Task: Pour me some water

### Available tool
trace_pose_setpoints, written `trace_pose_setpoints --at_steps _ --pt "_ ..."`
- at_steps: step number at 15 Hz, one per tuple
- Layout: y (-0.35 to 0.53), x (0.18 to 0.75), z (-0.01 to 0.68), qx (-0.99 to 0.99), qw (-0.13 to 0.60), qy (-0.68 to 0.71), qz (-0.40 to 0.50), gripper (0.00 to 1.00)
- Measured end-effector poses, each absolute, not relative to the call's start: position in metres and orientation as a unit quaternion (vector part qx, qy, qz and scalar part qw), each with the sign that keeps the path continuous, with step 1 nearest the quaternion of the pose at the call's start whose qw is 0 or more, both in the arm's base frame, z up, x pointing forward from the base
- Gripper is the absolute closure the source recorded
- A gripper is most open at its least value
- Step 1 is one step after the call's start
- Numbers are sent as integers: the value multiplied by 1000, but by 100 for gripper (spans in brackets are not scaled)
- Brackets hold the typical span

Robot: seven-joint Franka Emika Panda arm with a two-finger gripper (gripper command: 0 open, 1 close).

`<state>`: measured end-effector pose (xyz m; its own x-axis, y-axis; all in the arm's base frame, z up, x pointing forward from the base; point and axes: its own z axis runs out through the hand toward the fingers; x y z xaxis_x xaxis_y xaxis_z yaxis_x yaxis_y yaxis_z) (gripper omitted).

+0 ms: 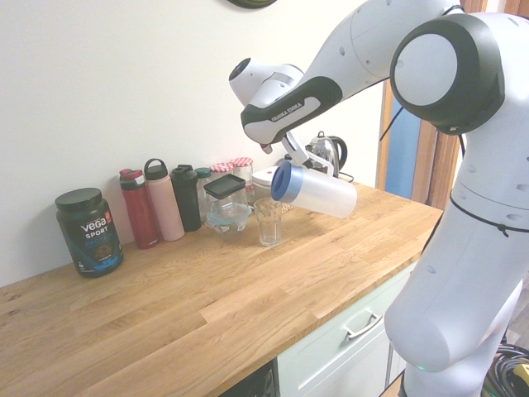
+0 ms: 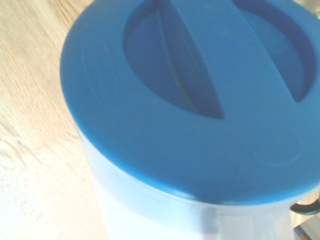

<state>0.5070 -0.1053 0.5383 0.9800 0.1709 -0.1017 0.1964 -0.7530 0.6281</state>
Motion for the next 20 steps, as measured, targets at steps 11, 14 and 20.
trace_pose_setpoints --at_steps 11,14,20 --pt "-216 427 620 988 106 13 111 100" --pt "-239 412 622 988 40 -53 140 100" --pt "-299 379 577 964 -14 -211 164 100"
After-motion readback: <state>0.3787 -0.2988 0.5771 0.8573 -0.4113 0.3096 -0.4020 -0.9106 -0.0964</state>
